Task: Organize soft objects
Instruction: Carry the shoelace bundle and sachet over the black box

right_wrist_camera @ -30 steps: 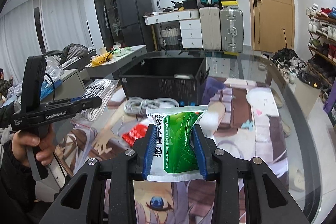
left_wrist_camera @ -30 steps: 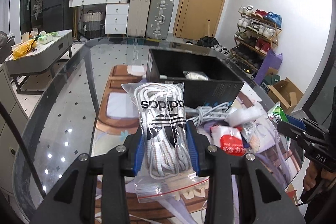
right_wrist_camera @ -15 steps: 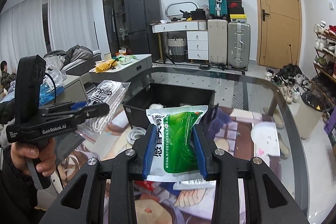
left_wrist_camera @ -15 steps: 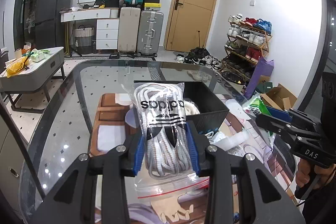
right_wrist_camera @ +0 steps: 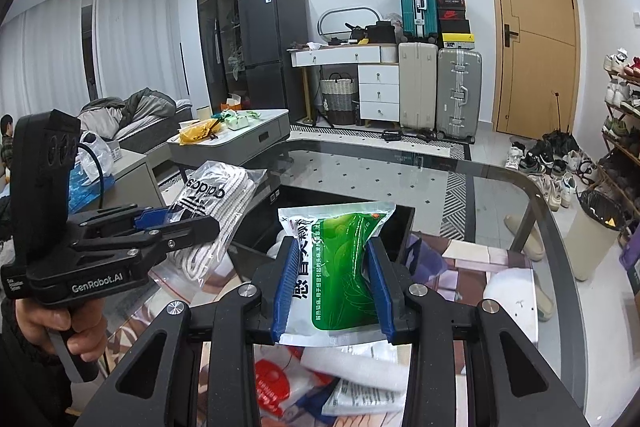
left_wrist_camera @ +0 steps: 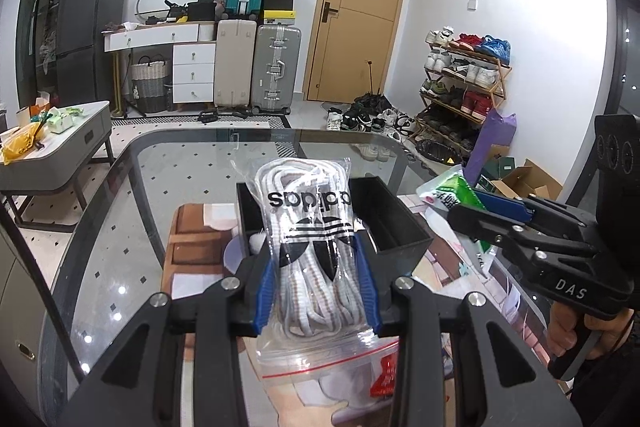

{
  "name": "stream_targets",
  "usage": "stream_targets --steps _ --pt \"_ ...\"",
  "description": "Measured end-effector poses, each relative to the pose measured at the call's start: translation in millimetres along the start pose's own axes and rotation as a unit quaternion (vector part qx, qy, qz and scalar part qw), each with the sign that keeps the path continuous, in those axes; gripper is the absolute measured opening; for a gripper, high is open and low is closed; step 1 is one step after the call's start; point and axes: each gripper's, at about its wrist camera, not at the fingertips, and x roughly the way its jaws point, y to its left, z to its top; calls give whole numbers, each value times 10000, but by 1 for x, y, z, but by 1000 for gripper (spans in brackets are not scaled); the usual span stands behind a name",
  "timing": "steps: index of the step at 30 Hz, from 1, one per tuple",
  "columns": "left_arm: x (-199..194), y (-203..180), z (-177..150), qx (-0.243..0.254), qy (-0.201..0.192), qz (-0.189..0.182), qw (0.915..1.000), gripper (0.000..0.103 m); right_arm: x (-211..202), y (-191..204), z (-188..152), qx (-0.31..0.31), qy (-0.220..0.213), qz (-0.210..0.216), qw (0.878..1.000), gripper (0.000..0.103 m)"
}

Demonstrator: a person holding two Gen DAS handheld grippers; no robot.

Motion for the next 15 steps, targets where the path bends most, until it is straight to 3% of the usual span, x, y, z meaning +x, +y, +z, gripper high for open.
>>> stream_targets --steps 15 --pt "40 6 20 -184 57 -73 9998 35 47 -15 16 52 215 -15 9998 35"
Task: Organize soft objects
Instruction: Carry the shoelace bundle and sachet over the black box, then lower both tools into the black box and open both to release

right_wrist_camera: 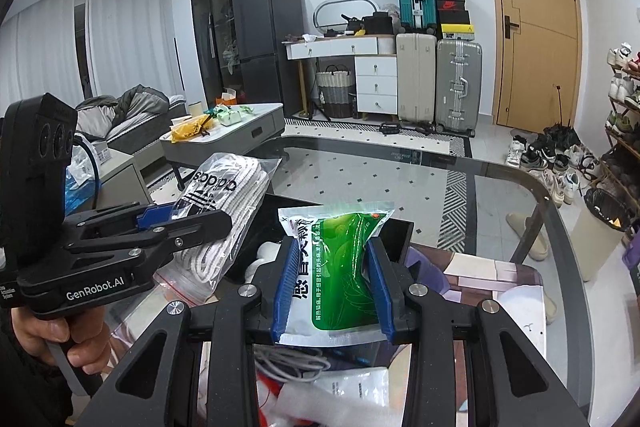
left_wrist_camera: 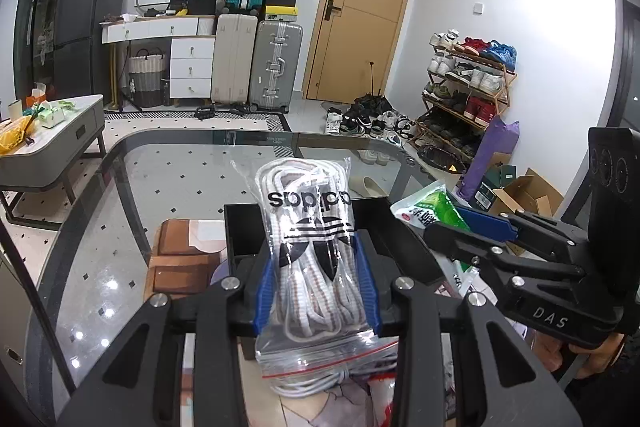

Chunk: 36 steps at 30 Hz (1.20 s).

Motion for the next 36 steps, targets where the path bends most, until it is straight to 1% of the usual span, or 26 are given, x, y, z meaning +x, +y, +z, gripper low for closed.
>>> stream_targets --steps 7,13,21,26,29,34,36 --pt "21 3 4 -37 97 36 9999 35 26 -1 6 -93 172 -13 9998 35" --pt "36 0 0 57 211 125 9997 35 48 0 7 -202 338 -80 9992 35" --pt "49 -1 -6 202 379 248 9988 35 73 6 4 -498 574 -231 9968 35" --pt "59 3 -8 192 570 305 9977 35 82 4 0 -549 642 -228 9962 35" --pt "60 -1 -7 286 571 342 9974 35 85 4 -1 -575 661 -241 9959 35" --pt "59 -4 -11 398 595 318 9969 35 91 4 -2 -566 851 -183 9946 35" --pt "59 -5 -11 455 624 293 9966 35 91 3 -4 -562 817 -174 9949 35"
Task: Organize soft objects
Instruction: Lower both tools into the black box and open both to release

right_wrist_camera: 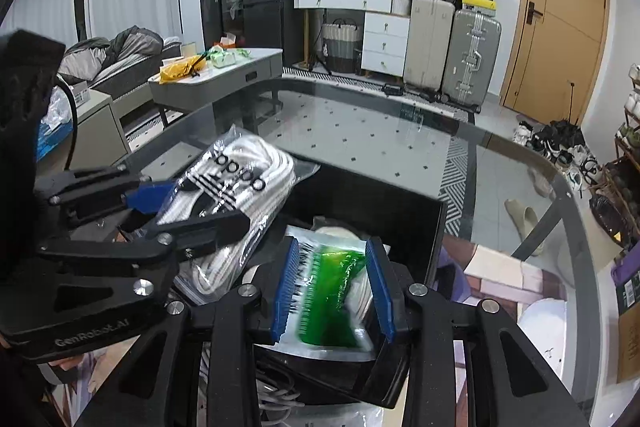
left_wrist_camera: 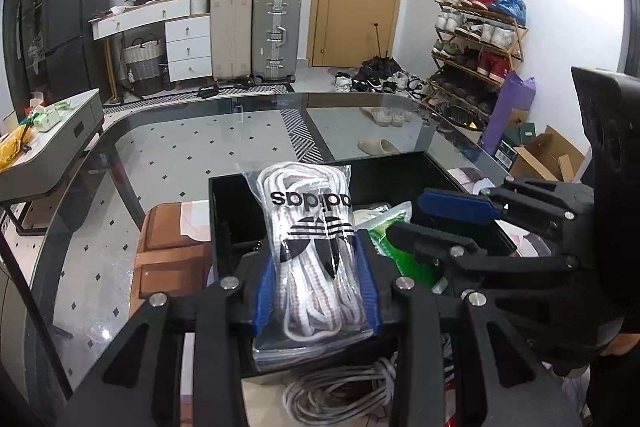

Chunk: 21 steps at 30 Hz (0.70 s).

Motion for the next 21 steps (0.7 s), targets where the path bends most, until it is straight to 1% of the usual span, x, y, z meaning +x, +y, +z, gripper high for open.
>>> stream_targets --steps 11,12,13,14,15,17,18,19,21 --pt "-6 -4 -5 226 63 -40 9997 36 -2 -1 -6 -7 51 76 10000 36" --pt "-6 -5 -4 233 85 -55 9997 36 -3 -1 -6 -16 48 64 10000 38" --pt "-7 -3 -3 219 111 -81 9997 37 -6 -2 -6 -24 20 2 10000 44" --pt "-8 -3 -3 185 118 -115 9997 42 -10 -4 -7 -1 -51 -80 10000 46" --pt "-11 -2 -3 144 105 -144 9997 51 -16 -7 -8 57 -146 -122 9998 52" --pt "-17 -2 -3 115 84 -171 9998 65 -27 -11 -10 147 -256 -99 9995 62" --pt "-22 -3 -3 127 64 -231 9996 66 -35 -13 -11 173 -295 -235 9991 73" --pt "-25 -4 -4 134 43 -254 9996 67 -40 -13 -13 157 -347 -335 9987 81" --pt "-32 -6 -6 149 -9 -201 9997 84 -54 -15 -17 150 -464 -445 9978 88"
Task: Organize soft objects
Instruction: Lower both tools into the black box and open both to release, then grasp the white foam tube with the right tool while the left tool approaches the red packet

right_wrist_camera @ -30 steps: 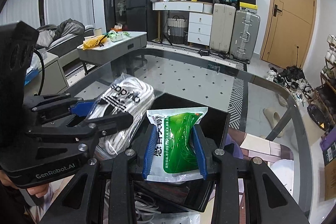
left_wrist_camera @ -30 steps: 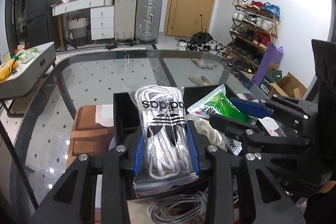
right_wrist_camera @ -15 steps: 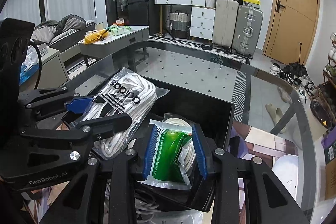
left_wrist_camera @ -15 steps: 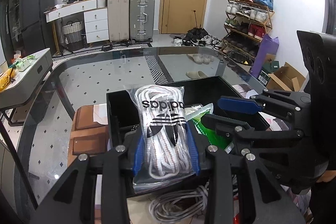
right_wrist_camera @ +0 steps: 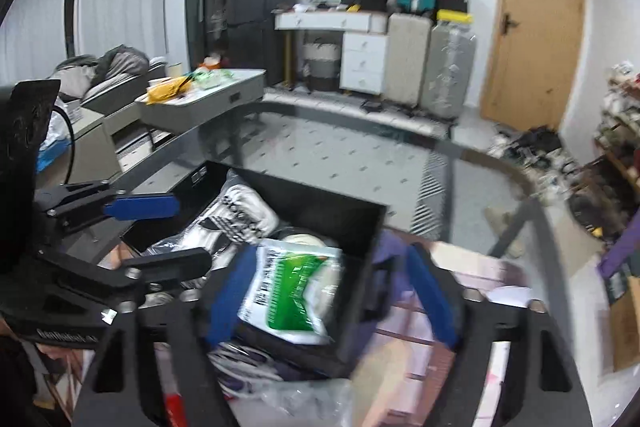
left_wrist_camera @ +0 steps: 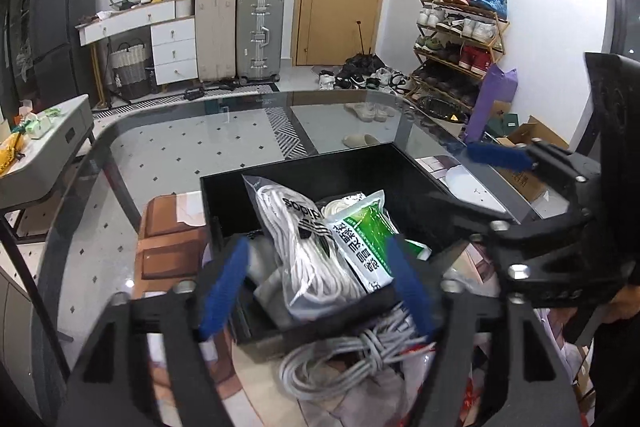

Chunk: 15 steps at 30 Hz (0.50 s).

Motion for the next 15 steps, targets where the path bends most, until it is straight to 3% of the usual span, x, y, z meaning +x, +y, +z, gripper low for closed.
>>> stream_targets --steps 3,4,6,15 --pt "-11 -2 -5 -35 -93 -23 9999 87 -15 -5 -7 59 63 -30 10000 102" --pt "-14 -4 -6 -52 -106 -10 9999 89 -21 -7 -11 95 30 -89 9999 102" --pt "-21 -5 -10 -100 -171 68 9998 102 -32 -9 -19 214 8 -211 9995 102" --pt "-43 -12 -32 -171 -220 225 9994 103 -67 -21 -52 581 116 -246 9979 102"
